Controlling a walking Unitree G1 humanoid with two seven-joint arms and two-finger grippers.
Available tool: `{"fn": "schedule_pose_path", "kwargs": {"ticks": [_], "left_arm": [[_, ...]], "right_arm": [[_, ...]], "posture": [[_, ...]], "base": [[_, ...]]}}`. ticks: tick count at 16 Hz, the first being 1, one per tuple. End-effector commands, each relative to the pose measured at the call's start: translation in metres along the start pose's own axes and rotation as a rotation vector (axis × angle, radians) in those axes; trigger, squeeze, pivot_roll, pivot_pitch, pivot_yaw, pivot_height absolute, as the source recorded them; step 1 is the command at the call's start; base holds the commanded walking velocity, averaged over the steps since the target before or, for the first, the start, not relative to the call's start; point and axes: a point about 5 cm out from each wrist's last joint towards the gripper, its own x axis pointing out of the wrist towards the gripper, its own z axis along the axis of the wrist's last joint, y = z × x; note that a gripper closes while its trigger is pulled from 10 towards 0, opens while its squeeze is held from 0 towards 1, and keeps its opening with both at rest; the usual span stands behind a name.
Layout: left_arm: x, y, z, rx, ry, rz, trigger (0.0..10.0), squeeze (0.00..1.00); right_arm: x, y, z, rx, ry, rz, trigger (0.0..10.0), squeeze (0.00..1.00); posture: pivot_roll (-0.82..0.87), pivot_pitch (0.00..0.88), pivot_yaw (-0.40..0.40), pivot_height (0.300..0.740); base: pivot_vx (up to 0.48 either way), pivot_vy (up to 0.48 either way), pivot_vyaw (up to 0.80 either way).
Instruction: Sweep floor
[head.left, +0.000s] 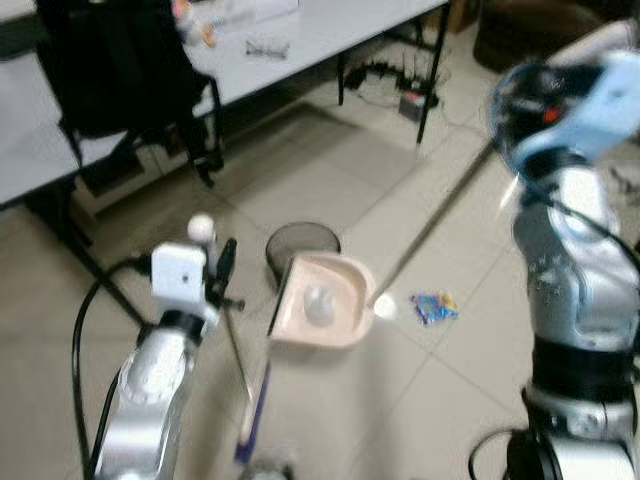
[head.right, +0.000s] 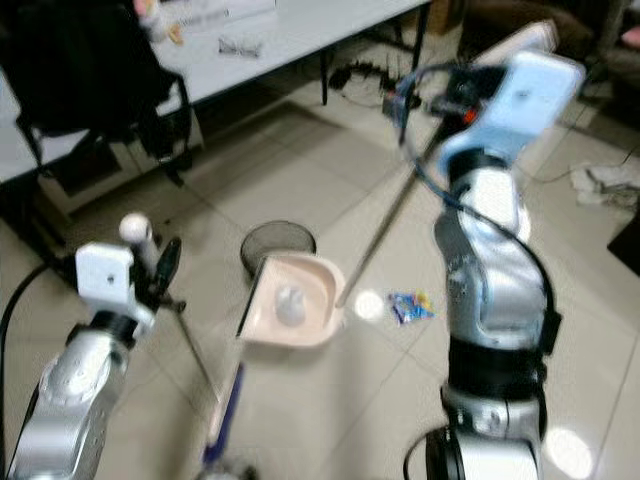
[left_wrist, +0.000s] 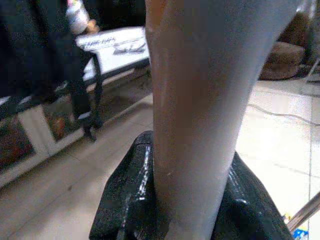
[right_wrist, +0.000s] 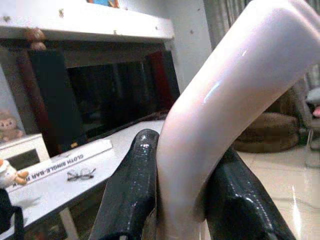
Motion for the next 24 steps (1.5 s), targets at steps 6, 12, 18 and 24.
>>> {"fn": "schedule_pose_path", "kwargs": {"ticks": [6,12,18,24], "left_arm": [[0.0048,0.0060,0.0099,0.028,-0.038,0.038,10.0,0.00],[0.0058,0.0088,0.0086,0.026,-0.025,0.045,10.0,0.00],[0.0064,0.0087,0.0064,0.012,-0.017,0.052,10.0,0.00],[0.0071,0.0076,0.0065,0.008,-0.018,0.047,10.0,0.00]], "right_arm": [[0.0002,0.0093,0.0084,0.020,-0.024,0.046,10.0,0.00],[-0.0001,0.0065,0.0071,0.014,-0.024,0.026,10.0,0.00],[0.0014,0.0081,0.0068,0.027,-0.018,0.038,10.0,0.00],[0.0020,0.0056,0.0054,0.033,-0.016,0.031,10.0,0.00]], "posture": [[-0.02,0.016,0.035,0.740],[-0.02,0.023,0.040,0.740],[-0.02,0.032,0.039,0.740],[-0.01,0.037,0.038,0.740]], "base": [[0.371,0.000,0.00],[0.391,0.000,0.00],[0.389,0.000,0.00],[0.389,0.000,0.00]]}}
